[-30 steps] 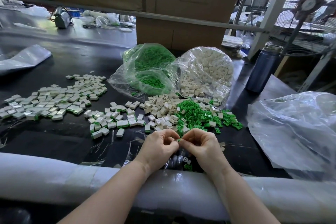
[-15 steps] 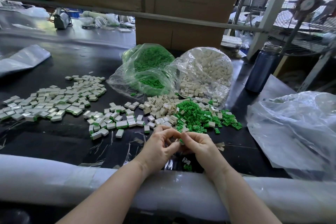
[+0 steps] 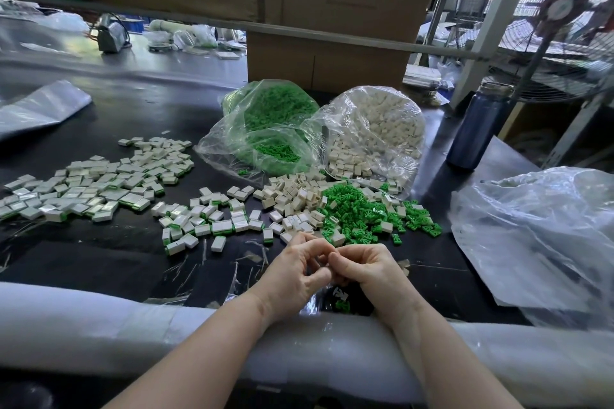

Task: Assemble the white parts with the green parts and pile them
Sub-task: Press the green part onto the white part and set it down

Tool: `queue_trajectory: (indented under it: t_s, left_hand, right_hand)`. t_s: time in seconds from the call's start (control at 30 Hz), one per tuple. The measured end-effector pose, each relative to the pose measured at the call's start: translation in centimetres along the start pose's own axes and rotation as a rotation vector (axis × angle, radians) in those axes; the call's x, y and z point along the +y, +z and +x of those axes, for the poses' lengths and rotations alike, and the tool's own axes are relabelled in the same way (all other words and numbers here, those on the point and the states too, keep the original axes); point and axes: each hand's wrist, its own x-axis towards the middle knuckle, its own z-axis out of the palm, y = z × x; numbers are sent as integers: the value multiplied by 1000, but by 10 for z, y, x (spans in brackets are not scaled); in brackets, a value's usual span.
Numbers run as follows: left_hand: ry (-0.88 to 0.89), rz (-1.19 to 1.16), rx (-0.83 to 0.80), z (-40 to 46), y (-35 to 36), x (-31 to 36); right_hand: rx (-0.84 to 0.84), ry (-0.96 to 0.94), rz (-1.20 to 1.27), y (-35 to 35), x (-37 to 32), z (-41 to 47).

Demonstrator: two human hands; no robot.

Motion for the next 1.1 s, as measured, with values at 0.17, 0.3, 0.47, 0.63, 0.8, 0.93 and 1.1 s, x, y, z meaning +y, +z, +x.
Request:
queue_trajectory:
  t_s: [0.17, 0.3, 0.47, 0.63, 0.8, 0.93, 1.1]
  left_hand:
    - [7, 12, -8, 1, 1, -1]
    - [11, 6, -19, 0, 2, -1]
    - [17, 15, -28, 0, 2, -1]
    - [18, 35, -28, 0, 2, -1]
    - [13, 33, -33, 0, 2, -1]
    - [7, 21, -31, 0, 1, 0]
    - [-1, -94, 11, 0, -1, 0]
  right_hand:
    - [9, 8, 0, 0, 0, 0]
    - [13, 5, 4, 0, 0, 0]
    - [28, 6, -9, -1, 1, -1]
    - [48, 7, -24, -2, 1, -1]
    - [57, 3, -37, -1, 0, -1]
    - [64, -7, -46, 1, -1, -1]
    - [50, -71, -107, 4, -1, -2]
